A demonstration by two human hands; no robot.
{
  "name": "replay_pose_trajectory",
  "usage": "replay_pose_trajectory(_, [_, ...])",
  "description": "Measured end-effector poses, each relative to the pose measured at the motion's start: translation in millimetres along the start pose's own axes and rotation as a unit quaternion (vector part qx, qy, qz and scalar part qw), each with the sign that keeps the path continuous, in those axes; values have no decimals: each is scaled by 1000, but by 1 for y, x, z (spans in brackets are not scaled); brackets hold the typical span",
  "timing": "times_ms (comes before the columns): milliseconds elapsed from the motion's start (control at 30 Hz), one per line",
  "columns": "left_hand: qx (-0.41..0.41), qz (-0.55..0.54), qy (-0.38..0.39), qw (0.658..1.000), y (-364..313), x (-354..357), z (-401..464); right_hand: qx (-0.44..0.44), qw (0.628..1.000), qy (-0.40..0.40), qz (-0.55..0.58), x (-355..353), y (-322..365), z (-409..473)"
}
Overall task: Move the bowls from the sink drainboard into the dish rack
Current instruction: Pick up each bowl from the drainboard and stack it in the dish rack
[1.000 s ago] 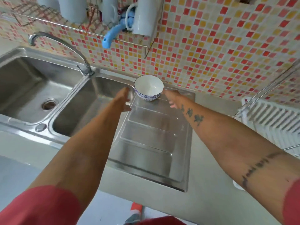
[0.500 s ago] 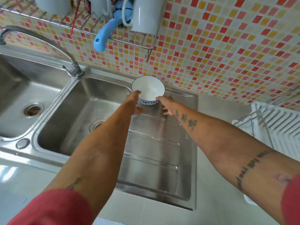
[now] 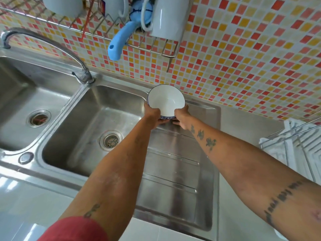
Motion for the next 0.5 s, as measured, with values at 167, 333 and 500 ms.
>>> replay_pose_trajectory(167, [3,-2,5,1000,4,-2,-8,-15,1000,-12,8,-1,-8,-5])
replay_pose_trajectory(333, [19,-17,9,1000,13,-1,-19,-20,998,-12,57,-3,-18,-12])
replay_pose_trajectory(500, [36,-16,16,999,25,1,-39,-2,993,-4,121,-13,-33,-28])
Point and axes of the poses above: each hand's wrist, its own z-axis towards the middle knuckle, its own x-axis out of the palm, y = z × x, the point moved 6 cm from there along z, towards the middle knuckle, and after that the axes turned 3 degrees about -z, right-handed, at the moved point
